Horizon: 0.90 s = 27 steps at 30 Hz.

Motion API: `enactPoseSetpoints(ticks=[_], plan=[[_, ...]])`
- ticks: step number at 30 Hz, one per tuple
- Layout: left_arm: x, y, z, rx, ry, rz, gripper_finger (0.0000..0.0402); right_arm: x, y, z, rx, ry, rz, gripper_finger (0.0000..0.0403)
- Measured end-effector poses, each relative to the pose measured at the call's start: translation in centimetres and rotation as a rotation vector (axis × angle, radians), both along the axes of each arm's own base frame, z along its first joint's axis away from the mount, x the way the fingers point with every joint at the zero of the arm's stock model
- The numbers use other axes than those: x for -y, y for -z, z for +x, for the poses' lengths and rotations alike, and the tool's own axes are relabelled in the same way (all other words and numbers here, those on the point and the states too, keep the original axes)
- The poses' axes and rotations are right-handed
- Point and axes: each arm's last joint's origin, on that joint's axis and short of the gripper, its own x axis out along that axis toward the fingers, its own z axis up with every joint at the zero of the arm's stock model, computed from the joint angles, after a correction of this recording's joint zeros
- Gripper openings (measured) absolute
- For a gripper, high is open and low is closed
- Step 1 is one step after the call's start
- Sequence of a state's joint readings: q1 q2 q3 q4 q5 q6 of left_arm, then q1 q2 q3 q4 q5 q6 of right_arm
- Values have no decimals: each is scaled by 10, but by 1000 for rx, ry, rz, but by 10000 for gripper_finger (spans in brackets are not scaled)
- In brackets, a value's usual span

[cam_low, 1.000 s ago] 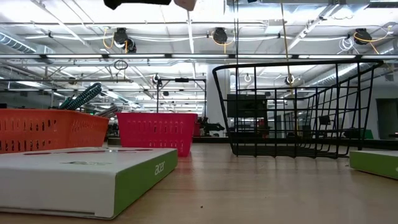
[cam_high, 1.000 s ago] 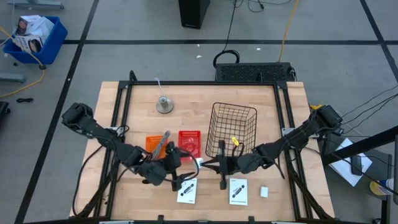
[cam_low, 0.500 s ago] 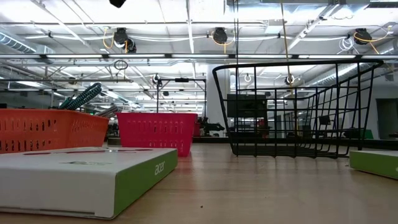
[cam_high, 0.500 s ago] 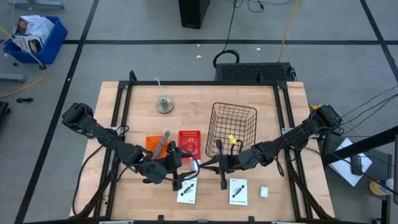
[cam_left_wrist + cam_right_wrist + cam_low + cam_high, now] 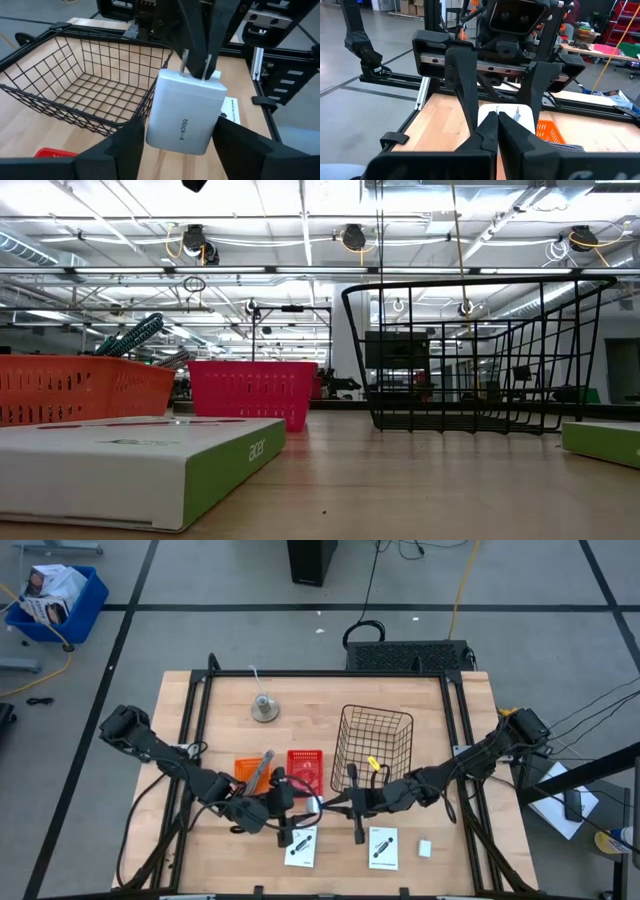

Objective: Pick and place items into bin
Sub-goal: Put the left charger adapter into the red bin

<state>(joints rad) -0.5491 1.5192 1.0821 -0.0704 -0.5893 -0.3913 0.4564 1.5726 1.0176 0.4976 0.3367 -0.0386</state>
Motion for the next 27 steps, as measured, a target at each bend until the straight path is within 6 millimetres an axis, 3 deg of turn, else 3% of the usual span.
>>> enactPoseSetpoints(ticks=[6,14,22,27], plan=[[1,-1,0,-3,44,-2,197,1,0,1,-1,-9,4,0],[1,-1,1,-1,46,-4,217,2,0,1,-2,-20,12,0],[0,0,1,-4,40,-4,184,3,0,1,-4,-17,-7,5],[-1,1,0,-14,11,4,199,3,1,1,-10,-14,-26,19]])
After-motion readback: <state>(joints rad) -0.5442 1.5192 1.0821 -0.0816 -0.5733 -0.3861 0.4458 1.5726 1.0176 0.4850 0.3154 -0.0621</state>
